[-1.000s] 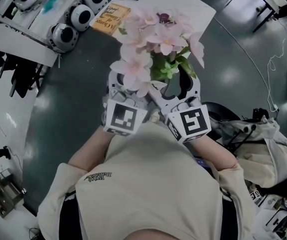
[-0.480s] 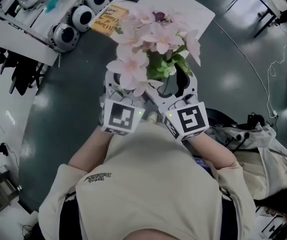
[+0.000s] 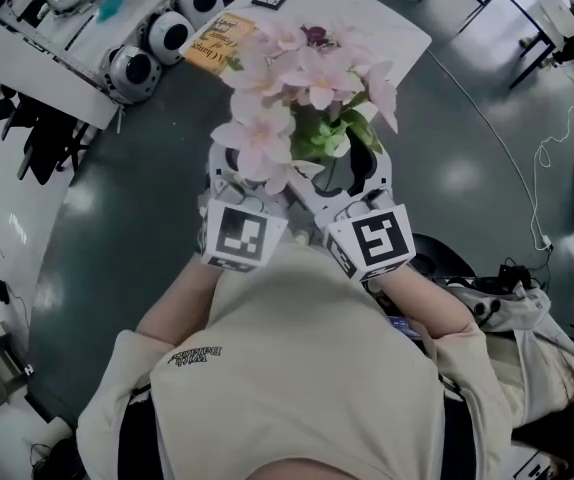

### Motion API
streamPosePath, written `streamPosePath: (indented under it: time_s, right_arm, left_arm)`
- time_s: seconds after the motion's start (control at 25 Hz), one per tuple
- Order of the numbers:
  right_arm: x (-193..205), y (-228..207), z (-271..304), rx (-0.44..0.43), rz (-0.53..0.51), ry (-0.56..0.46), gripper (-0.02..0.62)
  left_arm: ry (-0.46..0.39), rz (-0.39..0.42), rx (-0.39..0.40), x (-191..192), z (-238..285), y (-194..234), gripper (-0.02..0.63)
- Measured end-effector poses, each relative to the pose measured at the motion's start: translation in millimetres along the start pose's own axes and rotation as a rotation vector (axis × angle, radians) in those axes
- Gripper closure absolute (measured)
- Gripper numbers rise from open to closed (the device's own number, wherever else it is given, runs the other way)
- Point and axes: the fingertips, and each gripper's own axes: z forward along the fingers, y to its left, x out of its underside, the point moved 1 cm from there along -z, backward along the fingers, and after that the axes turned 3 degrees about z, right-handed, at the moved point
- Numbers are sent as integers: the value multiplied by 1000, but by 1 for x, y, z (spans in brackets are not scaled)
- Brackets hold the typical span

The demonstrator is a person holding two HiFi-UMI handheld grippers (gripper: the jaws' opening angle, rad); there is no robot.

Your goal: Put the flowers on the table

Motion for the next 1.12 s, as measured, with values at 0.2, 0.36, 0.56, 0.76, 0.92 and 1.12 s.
streamPosePath:
  time_s: [0.2, 0.36, 0.56, 0.76, 0.92, 1.12]
  right_arm:
    - [2, -10, 6, 9, -4, 2, 137]
    - [5, -25, 12, 28, -1, 1, 137]
    - [3, -45, 25, 52, 3, 4, 137]
    - [3, -64, 46, 69, 9, 13, 137]
    - [1, -79, 69, 79, 14, 13, 137]
    - [-2, -106, 99, 110, 34, 25, 137]
  left_arm:
    - [-10, 3, 5, 2, 12, 3, 123]
    - [-18, -1, 18, 3, 28, 5, 123]
    - [-24, -1, 42, 2, 50, 13, 123]
    - [-17, 3, 68, 6, 75, 27, 123]
    - [-17, 2, 80, 10, 95, 46, 123]
    - [-11, 0, 119, 13, 130, 69, 123]
